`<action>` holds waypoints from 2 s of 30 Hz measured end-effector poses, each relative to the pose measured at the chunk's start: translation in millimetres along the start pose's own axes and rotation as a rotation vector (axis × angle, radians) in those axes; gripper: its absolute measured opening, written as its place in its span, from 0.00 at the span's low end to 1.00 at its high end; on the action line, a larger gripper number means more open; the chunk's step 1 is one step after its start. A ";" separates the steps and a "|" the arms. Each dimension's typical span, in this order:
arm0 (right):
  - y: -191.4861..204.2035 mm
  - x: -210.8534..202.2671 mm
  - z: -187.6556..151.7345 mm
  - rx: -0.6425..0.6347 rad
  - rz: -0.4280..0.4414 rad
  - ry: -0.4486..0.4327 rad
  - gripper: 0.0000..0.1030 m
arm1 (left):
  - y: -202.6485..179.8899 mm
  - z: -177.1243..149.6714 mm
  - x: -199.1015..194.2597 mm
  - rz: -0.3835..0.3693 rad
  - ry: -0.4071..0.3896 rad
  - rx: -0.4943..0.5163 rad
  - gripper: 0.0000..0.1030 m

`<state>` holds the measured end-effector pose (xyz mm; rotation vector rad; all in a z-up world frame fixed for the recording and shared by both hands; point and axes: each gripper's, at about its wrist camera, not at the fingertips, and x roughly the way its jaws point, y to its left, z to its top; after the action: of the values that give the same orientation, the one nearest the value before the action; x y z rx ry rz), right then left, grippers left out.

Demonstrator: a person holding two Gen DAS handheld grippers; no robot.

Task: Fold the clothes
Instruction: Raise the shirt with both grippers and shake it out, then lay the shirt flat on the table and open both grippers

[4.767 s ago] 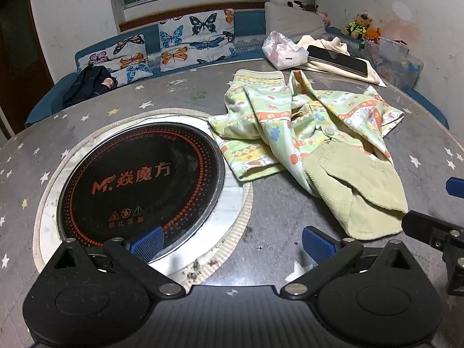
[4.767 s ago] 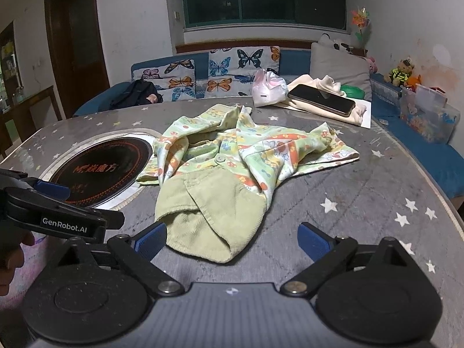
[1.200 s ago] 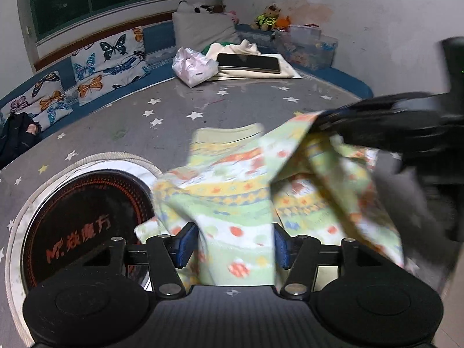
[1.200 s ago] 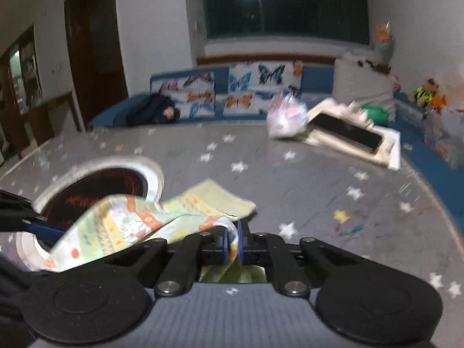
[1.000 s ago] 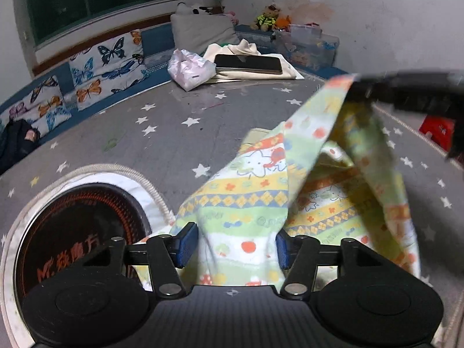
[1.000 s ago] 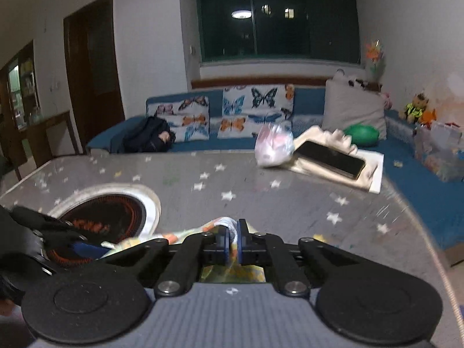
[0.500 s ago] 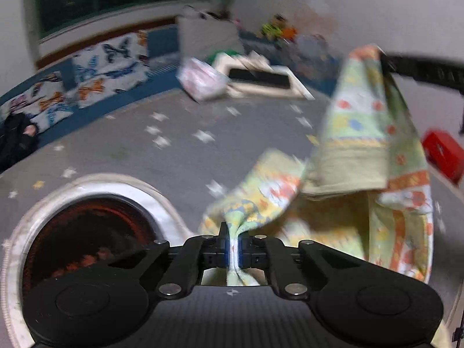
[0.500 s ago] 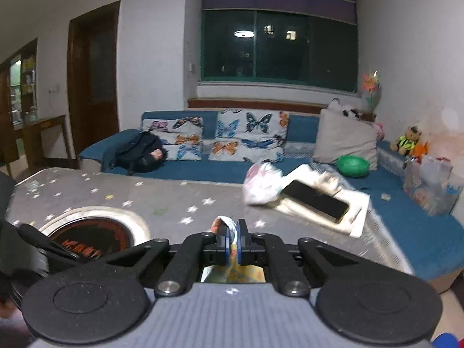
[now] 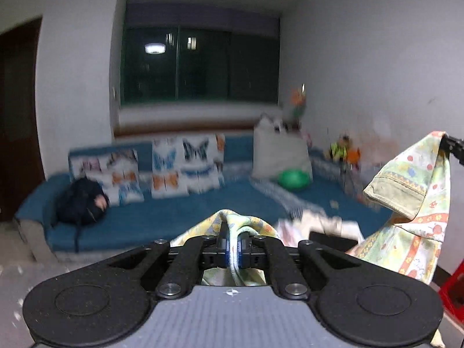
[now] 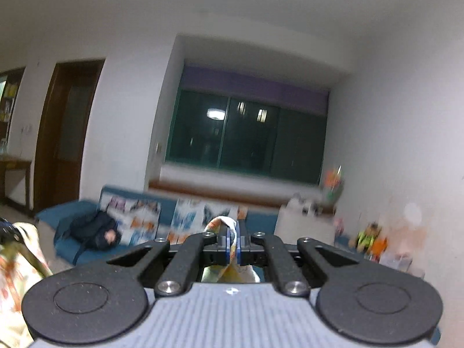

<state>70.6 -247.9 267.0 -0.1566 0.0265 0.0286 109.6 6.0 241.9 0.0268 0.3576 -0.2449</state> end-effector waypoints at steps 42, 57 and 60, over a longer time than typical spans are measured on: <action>17.1 -152.0 -207.4 -0.128 0.100 0.603 0.40 | -4.5 -230.4 -76.9 -0.086 0.458 0.137 0.58; 69.6 -109.0 -261.8 -0.101 0.226 0.697 0.34 | -102.6 -235.3 -61.2 -0.359 0.417 0.213 0.58; 62.2 -108.3 -266.2 -0.079 0.219 0.703 0.13 | -124.4 -246.9 -48.8 -0.415 0.445 0.233 0.58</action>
<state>-46.0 -231.0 -2.4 -0.2365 0.7455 0.1926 -49.6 -86.3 29.8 0.2409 0.7776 -0.6962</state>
